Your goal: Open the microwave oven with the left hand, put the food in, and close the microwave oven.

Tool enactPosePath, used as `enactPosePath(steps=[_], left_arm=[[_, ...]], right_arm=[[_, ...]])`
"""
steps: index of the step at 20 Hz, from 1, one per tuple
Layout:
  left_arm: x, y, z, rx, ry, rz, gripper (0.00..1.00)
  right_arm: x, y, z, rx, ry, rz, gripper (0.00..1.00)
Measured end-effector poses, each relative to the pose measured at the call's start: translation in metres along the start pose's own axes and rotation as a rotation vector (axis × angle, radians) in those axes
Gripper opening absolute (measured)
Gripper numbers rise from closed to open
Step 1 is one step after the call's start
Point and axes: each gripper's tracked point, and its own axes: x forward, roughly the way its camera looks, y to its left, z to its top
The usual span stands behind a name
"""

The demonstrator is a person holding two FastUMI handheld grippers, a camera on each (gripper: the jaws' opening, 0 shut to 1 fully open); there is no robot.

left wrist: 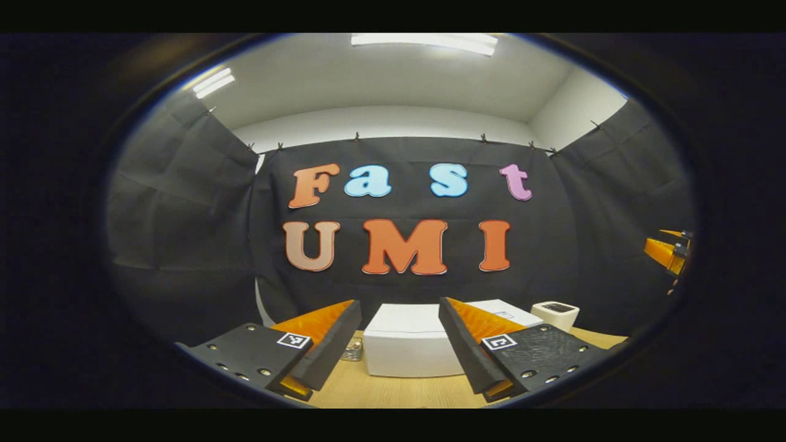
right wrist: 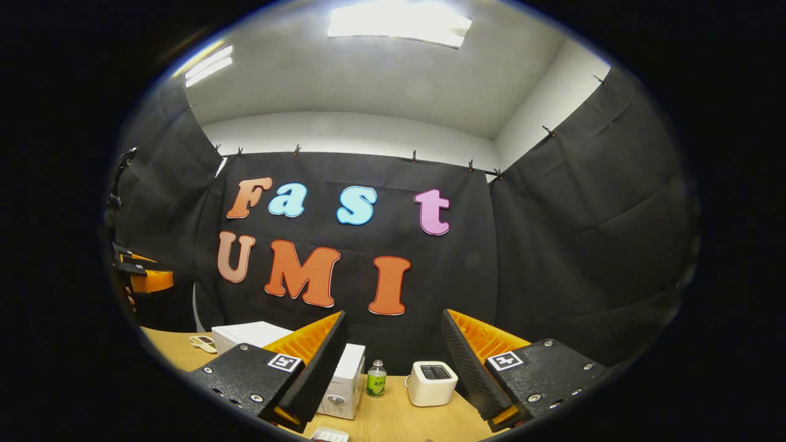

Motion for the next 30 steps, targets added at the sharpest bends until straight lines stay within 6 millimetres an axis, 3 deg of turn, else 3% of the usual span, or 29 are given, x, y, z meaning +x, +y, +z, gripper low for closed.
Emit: enactPosePath(steps=[3,4,12,16,19,20,22,25,30], left_arm=[[0.009,-0.038,-0.022,-0.002,0.003,-0.058,0.86],[0.012,-0.054,-0.032,-0.008,0.012,-0.089,0.89],[0.036,-0.164,-0.131,-0.005,0.115,-0.218,0.85],[0.055,-0.201,-0.187,-0.006,0.158,-0.230,0.82],[0.073,-0.217,-0.234,0.005,0.213,-0.206,0.87],[0.077,-0.220,-0.250,0.017,0.236,-0.196,0.80],[0.092,-0.225,-0.276,0.030,0.270,-0.177,0.82],[0.106,-0.230,-0.303,0.009,0.303,-0.150,0.77],[0.129,-0.232,-0.321,0.016,0.304,-0.094,0.65]], right_arm=[[-0.005,-0.011,-0.017,-0.010,0.009,-0.019,0.94],[-0.007,-0.014,-0.026,-0.010,0.021,-0.019,0.94],[-0.030,-0.044,-0.073,-0.043,0.073,-0.057,0.94],[-0.043,-0.062,-0.100,-0.019,0.097,-0.084,0.94],[-0.050,-0.073,-0.114,-0.010,0.103,-0.093,0.94],[-0.051,-0.078,-0.118,-0.011,0.104,-0.099,0.94],[-0.052,-0.085,-0.128,-0.005,0.112,-0.112,0.94],[-0.053,-0.094,-0.144,0.014,0.143,-0.130,0.94],[-0.049,-0.101,-0.164,-0.003,0.180,-0.149,0.95]])
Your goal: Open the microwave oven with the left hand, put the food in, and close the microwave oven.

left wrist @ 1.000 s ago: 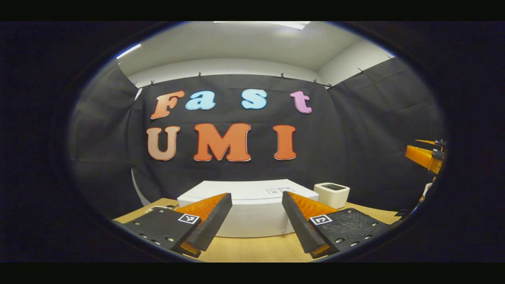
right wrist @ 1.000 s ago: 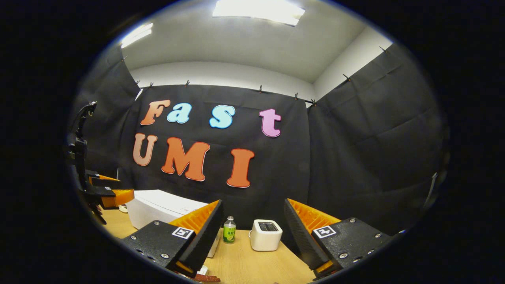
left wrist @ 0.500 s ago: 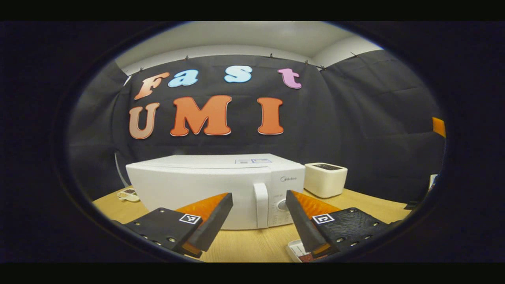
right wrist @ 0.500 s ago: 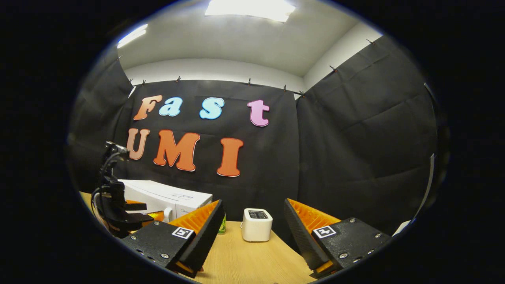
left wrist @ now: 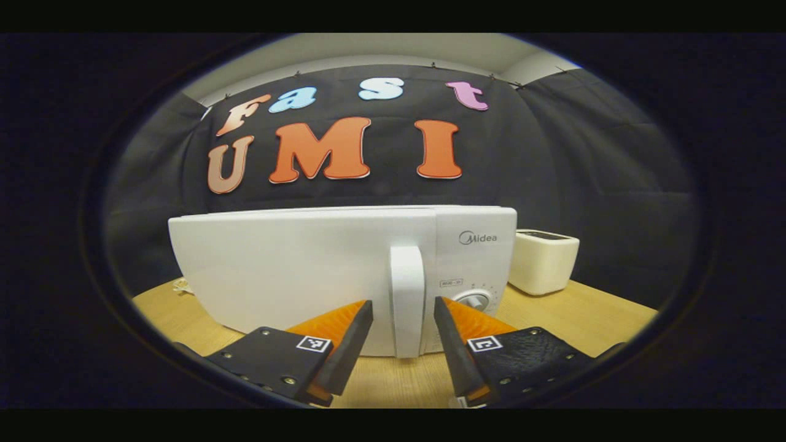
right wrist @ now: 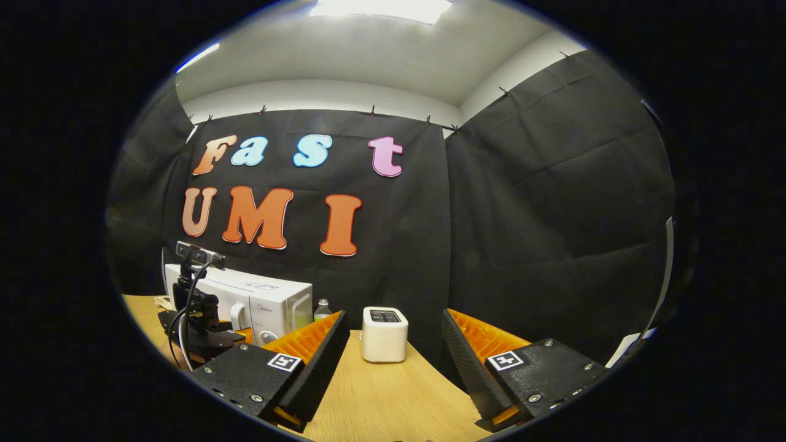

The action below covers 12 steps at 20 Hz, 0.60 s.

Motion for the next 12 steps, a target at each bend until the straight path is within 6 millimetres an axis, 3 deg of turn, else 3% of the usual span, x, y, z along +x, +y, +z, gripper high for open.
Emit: enactPosePath(steps=[2,4,7,9,11,12], left_arm=[[0.002,-0.002,-0.003,-0.035,-0.001,0.005,0.53],[0.003,-0.006,-0.003,-0.036,0.003,-0.009,0.35],[0.001,-0.009,-0.004,-0.025,0.003,-0.022,0.26],[0.000,-0.008,-0.006,-0.057,0.003,-0.039,0.10],[-0.009,-0.009,-0.005,-0.058,-0.012,-0.038,0.08],[-0.014,-0.009,-0.007,-0.040,-0.026,-0.037,0.14]], right_arm=[[0.001,0.002,-0.006,-0.005,0.008,0.003,0.94],[0.003,0.004,-0.011,-0.002,0.020,0.005,0.95],[0.004,0.009,-0.015,0.012,0.032,0.013,0.95],[0.004,0.013,-0.016,0.015,0.035,0.021,0.94],[0.003,0.015,-0.017,0.007,0.036,0.025,0.95],[0.002,0.017,-0.018,0.004,0.036,0.027,0.95]])
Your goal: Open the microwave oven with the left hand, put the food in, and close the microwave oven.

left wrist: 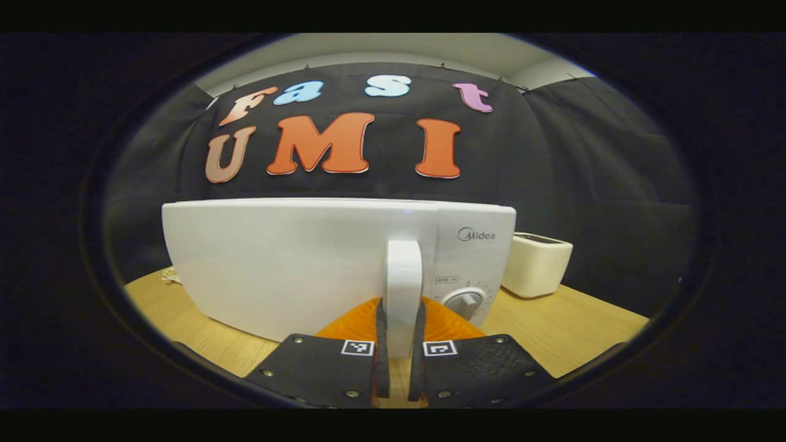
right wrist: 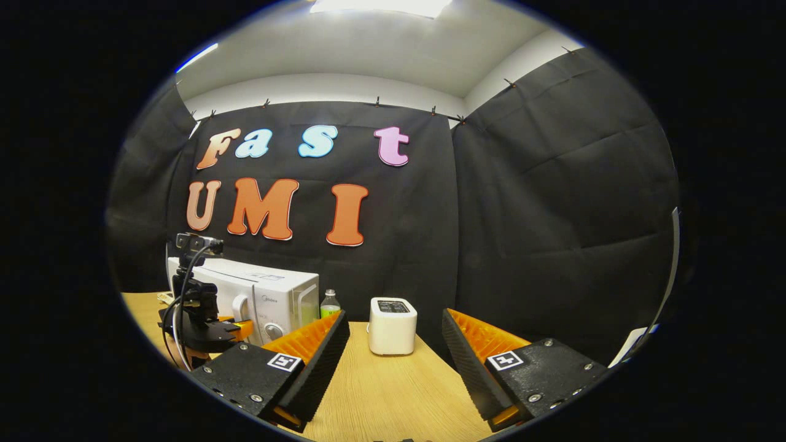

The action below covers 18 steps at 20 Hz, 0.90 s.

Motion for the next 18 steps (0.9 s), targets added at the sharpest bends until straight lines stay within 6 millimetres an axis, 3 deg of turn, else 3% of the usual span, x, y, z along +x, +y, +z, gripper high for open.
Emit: enactPosePath(steps=[4,5,6,7,8,10,12,13,14,17,18], left_arm=[[-0.030,0.003,-0.001,0.002,-0.010,-0.036,0.10],[-0.037,0.004,-0.002,0.009,-0.009,-0.051,0.13],[-0.046,0.005,-0.002,0.018,-0.010,-0.065,0.07],[-0.058,0.009,-0.002,0.020,-0.010,-0.077,0.13],[-0.068,0.012,-0.003,0.019,-0.008,-0.086,0.13],[-0.088,0.020,-0.004,0.022,-0.009,-0.101,0.07],[-0.108,0.029,-0.004,0.022,-0.014,-0.113,0.07],[-0.119,0.035,-0.005,0.020,-0.018,-0.116,0.13],[-0.130,0.041,-0.005,0.018,-0.025,-0.118,0.07],[-0.160,0.064,-0.008,0.029,-0.043,-0.115,0.07],[-0.171,0.072,-0.008,0.033,-0.048,-0.112,0.13]], right_arm=[[0.001,0.008,-0.010,0.003,0.028,0.013,0.95],[0.001,0.011,-0.013,0.004,0.039,0.016,0.95],[0.001,0.014,-0.015,0.004,0.047,0.022,0.95],[0.000,0.018,-0.018,0.005,0.057,0.029,0.95],[-0.001,0.023,-0.021,0.004,0.068,0.035,0.95],[-0.003,0.032,-0.028,-0.003,0.087,0.049,0.95],[-0.007,0.042,-0.035,-0.012,0.110,0.068,0.95],[-0.008,0.048,-0.038,-0.016,0.121,0.079,0.95],[-0.011,0.055,-0.042,-0.021,0.133,0.090,0.95],[-0.019,0.072,-0.054,-0.024,0.175,0.124,0.95],[-0.021,0.077,-0.059,-0.019,0.191,0.133,0.95]])
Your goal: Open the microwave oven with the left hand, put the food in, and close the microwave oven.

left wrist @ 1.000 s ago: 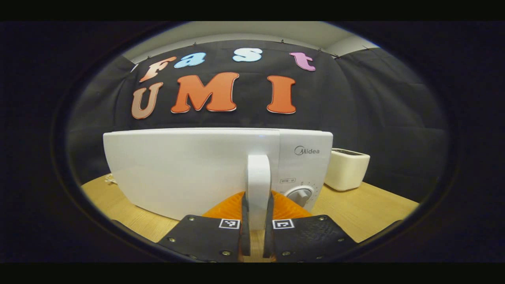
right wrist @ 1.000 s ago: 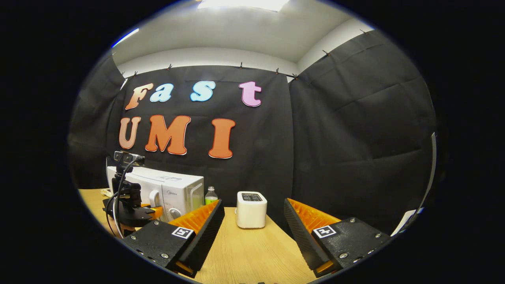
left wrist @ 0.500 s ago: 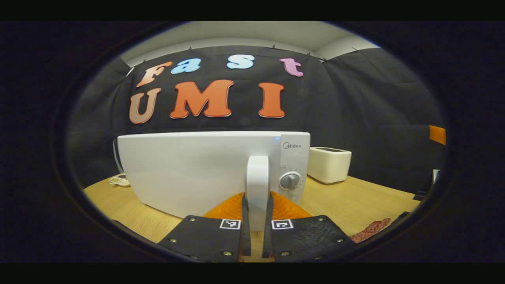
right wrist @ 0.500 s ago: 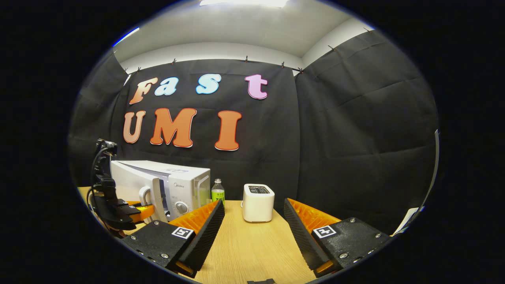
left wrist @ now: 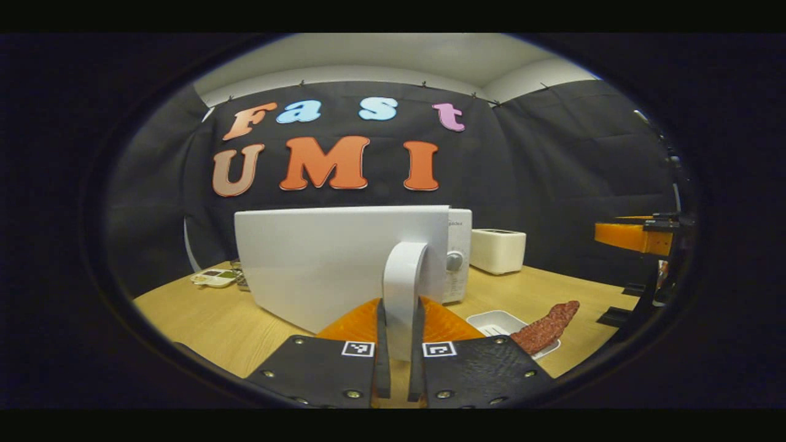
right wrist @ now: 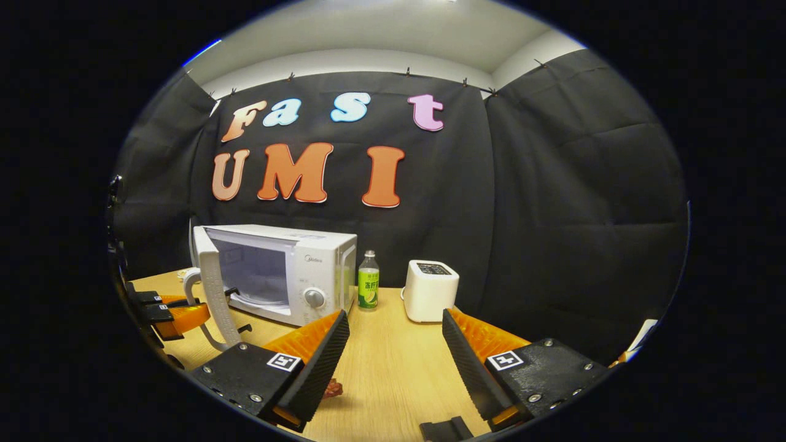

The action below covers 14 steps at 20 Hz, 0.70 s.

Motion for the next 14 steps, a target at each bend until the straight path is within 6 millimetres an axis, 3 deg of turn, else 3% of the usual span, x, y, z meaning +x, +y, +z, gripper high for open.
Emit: enactPosePath(steps=[4,5,7,8,12,14], left_arm=[[-0.043,0.035,-0.003,0.001,-0.003,0.028,0.07],[-0.053,0.046,-0.003,0.005,-0.008,0.041,0.13],[-0.073,0.068,-0.004,0.017,-0.015,0.079,0.07],[-0.082,0.081,-0.004,0.023,-0.017,0.103,0.13],[-0.118,0.140,-0.004,0.062,-0.048,0.218,0.09],[-0.132,0.171,-0.004,0.065,-0.064,0.274,0.14]], right_arm=[[-0.002,0.013,-0.014,0.009,0.057,0.002,0.95],[-0.003,0.017,-0.016,0.011,0.063,0.002,0.95],[-0.004,0.022,-0.019,0.014,0.076,0.002,0.95],[-0.005,0.025,-0.019,0.013,0.081,0.001,0.95],[-0.003,0.041,-0.022,-0.007,0.095,0.000,0.95],[-0.002,0.045,-0.027,-0.007,0.108,-0.003,0.95]])
